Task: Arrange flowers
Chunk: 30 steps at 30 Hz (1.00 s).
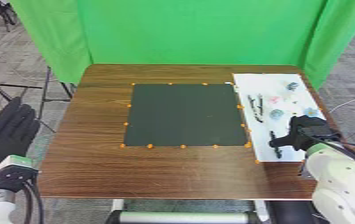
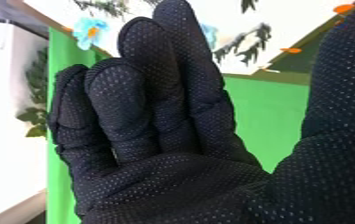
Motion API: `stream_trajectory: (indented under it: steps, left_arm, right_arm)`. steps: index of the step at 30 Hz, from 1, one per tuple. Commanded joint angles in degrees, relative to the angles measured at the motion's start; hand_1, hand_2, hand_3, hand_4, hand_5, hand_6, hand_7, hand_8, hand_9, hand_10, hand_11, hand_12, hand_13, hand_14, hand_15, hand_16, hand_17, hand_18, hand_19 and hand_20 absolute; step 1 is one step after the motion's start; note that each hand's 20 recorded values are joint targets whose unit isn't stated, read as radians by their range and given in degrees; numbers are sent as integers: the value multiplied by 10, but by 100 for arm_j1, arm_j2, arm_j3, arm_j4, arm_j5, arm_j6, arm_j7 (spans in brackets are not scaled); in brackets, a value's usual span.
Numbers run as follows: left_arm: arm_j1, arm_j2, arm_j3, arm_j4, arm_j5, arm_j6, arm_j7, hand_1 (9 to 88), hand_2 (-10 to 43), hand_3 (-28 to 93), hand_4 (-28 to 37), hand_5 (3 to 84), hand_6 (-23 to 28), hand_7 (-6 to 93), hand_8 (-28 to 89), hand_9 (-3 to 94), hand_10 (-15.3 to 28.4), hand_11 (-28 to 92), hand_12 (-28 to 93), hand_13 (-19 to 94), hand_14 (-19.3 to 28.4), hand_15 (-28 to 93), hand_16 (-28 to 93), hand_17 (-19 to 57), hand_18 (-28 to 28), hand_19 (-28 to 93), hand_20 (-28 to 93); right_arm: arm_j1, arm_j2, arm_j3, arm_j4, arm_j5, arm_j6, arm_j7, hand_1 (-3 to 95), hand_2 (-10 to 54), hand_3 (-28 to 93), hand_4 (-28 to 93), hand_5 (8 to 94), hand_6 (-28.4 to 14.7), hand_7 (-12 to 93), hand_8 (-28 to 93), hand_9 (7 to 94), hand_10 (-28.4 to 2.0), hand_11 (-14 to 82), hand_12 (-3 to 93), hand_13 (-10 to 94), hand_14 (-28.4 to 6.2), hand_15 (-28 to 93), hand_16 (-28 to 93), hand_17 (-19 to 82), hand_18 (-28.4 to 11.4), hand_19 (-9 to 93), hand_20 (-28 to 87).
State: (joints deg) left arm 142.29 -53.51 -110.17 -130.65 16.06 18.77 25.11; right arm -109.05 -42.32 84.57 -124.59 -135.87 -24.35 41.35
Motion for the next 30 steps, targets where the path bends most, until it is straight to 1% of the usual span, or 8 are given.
stream_trajectory:
  steps: [1,8,13,18,21,23,28,30]
  left_arm:
    - [125,-20,-69,-66,-40,62,19,187,118,680,-283,331,63,129,-96,284,127,174,72,154,95,210,-99,-50,64,183,55]
    - [125,-27,-53,-73,-61,51,32,188,117,682,-283,333,65,131,-97,284,126,174,73,154,95,212,-100,-50,66,189,54]
    - [90,-35,-39,-55,-84,13,3,186,117,686,-283,335,66,132,-97,285,126,174,74,155,96,213,-100,-50,66,190,53]
    - [99,-39,-48,-66,-91,-1,7,188,114,691,-283,336,66,134,-98,285,126,176,75,155,96,216,-101,-49,66,190,53]
    - [96,-42,-45,-59,-98,-7,-3,188,112,694,-283,337,68,135,-98,286,126,176,75,156,97,219,-101,-49,66,190,53]
    - [94,-59,-49,-54,-137,1,-8,190,112,693,-283,338,68,135,-98,286,126,176,74,157,97,219,-101,-48,66,190,53]
    - [107,-62,-45,-55,-159,-7,-9,191,112,693,-283,340,69,136,-98,287,127,176,74,159,98,221,-102,-47,66,189,53]
    - [143,-57,-53,-74,-160,-8,13,192,113,692,-283,340,69,136,-99,288,127,175,74,159,98,221,-102,-47,66,189,53]
  right_arm:
    - [387,-50,-262,364,473,-842,229,289,-95,480,-283,706,-60,299,-78,698,-179,469,374,606,-178,724,369,341,-264,868,401]
    - [811,-122,-729,792,682,-1028,212,290,-95,493,-283,725,-56,304,-79,711,-174,468,379,622,-176,722,369,350,-269,875,402]
    - [1112,-190,-1056,1058,950,-1463,156,270,-95,650,-281,736,-49,322,-83,724,-169,465,379,637,-171,719,367,359,-267,879,398]
    - [1409,-268,-1386,1330,1479,-1985,465,335,-95,737,-268,756,-35,333,-90,754,-157,458,375,667,-157,710,365,382,-259,897,405]
    - [1430,-309,-1491,1428,1676,-2193,568,359,-95,744,-273,759,-32,328,-8,765,-155,454,376,679,-149,706,367,389,-258,912,415]
    - [1473,-351,-1556,1489,1858,-2332,695,401,-95,720,-262,770,-28,323,133,779,-150,454,380,695,-142,704,367,404,-253,926,426]
    - [1366,-361,-1569,1546,1905,-2154,665,438,-95,700,-237,782,-24,332,183,796,-145,454,380,709,-137,699,371,415,-250,931,427]
    - [1273,-343,-1491,1496,1806,-2048,605,465,-95,731,-213,798,-11,358,207,825,-130,425,449,740,-127,690,379,437,-250,932,440]
